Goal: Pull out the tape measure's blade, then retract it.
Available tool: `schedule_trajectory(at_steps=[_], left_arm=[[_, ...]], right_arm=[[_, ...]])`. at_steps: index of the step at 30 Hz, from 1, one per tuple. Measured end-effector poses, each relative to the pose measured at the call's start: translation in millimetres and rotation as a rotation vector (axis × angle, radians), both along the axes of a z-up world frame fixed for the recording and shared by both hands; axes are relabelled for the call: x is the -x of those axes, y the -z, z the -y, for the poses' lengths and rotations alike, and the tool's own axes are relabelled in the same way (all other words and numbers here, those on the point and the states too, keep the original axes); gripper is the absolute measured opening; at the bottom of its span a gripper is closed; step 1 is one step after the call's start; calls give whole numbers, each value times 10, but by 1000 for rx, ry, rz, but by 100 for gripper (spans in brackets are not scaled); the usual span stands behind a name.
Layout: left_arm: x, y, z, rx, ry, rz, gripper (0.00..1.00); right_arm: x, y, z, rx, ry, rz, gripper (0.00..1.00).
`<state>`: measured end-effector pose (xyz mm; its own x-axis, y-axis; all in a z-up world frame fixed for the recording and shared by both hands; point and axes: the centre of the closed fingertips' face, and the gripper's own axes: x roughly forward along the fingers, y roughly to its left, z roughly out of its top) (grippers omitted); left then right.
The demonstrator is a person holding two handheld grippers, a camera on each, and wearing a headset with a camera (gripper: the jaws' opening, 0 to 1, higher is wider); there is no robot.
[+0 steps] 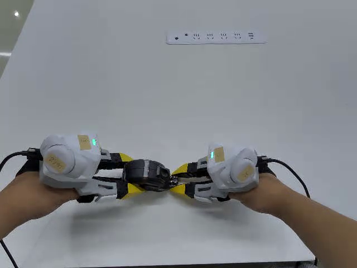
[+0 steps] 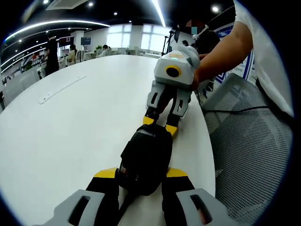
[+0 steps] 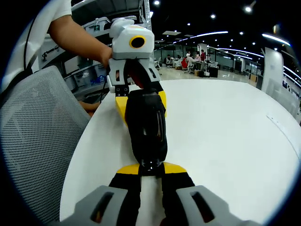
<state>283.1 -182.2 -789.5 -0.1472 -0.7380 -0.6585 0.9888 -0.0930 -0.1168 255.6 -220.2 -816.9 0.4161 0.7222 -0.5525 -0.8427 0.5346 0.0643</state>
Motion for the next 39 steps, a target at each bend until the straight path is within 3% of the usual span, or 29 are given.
schedule_trajectory(at_steps=[4, 17, 24, 39], left_arm=[[0, 16, 5, -8, 7, 15, 32], [-6, 22, 4, -1, 1, 14, 30], [3, 27, 4, -15, 25, 30, 30], [-17, 49, -20, -22, 25, 45, 29]], right_arm=[[-3, -1, 1, -2, -3, 0, 14], [-4, 3, 36, 22, -15, 0, 12], [19, 9, 66, 28, -13, -7, 12], [87, -56, 282, 68, -24, 0, 12]])
